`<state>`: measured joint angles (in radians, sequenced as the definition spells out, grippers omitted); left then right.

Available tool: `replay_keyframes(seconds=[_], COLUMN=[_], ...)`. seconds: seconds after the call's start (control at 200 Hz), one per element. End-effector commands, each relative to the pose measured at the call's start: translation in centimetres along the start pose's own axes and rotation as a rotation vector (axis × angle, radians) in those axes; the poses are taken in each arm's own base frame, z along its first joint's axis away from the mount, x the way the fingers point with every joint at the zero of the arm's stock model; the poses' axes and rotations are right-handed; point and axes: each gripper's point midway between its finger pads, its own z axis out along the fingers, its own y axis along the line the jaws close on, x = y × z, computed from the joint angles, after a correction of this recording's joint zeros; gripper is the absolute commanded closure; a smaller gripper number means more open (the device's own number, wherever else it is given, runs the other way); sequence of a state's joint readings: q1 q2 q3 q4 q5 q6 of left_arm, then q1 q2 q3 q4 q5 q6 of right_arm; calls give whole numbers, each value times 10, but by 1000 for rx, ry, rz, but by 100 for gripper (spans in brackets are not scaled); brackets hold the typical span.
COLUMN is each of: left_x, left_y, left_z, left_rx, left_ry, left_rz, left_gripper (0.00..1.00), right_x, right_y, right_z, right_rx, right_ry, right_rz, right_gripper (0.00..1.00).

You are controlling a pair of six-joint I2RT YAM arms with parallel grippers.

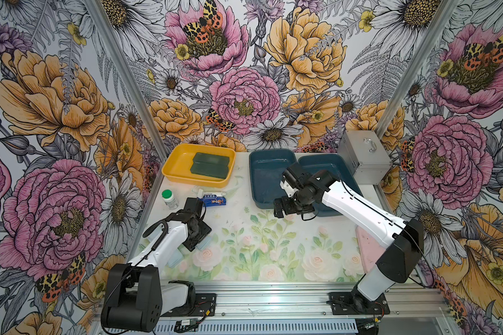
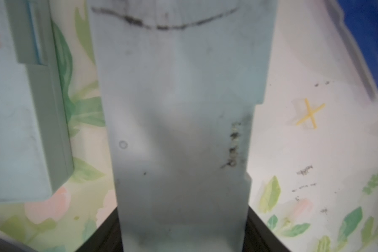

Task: Place the pencil cases by color into the storage box
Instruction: Pick up the pencil case from the center of the board, then move the storage box to the center of the board.

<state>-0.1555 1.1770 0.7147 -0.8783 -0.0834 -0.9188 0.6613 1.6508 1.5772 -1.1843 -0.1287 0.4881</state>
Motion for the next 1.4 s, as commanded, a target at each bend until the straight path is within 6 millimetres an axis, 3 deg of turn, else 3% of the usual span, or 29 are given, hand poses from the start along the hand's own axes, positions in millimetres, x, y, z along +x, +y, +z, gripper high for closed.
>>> replay_keyframes(seconds=[0.0, 0.165, 0.305, 0.515, 0.72, 0.956, 0.986, 1.201, 1.396], left_x=[11, 29, 38, 47, 45, 57, 60, 66, 67], left_y=[-11, -29, -57, -132, -209, -284, -292, -344, -372], left_z=[-27, -50, -68, -97, -106, -105, -89, -66, -25], left_rx=[57, 150, 213, 274, 351, 475, 457, 519, 496], left_ry=[-1, 24, 29, -4, 36, 130, 156, 209, 253], left_rz=[28, 89, 188, 501, 670, 789, 799, 840, 806], left_gripper=[45, 46, 45, 44, 43, 43, 43, 43, 43], right_x=[-9, -17, -25, -35, -38, -42, -42, -33, -24], right_y=[-2, -9, -16, -36, -59, -74, -75, -95, -116], right_z=[-6, -4, -5, -9, -19, -36, -38, -39, -50], right_rx=[-26, -27, -23, 27, 92, 106, 105, 129, 138], right_ry=[-52, -77, -97, -132, -181, -232, -235, -219, -240], right_rz=[-9, 17, 32, 93, 178, 242, 242, 240, 280], right_gripper=[1, 1, 1, 1, 1, 1, 1, 1, 1])
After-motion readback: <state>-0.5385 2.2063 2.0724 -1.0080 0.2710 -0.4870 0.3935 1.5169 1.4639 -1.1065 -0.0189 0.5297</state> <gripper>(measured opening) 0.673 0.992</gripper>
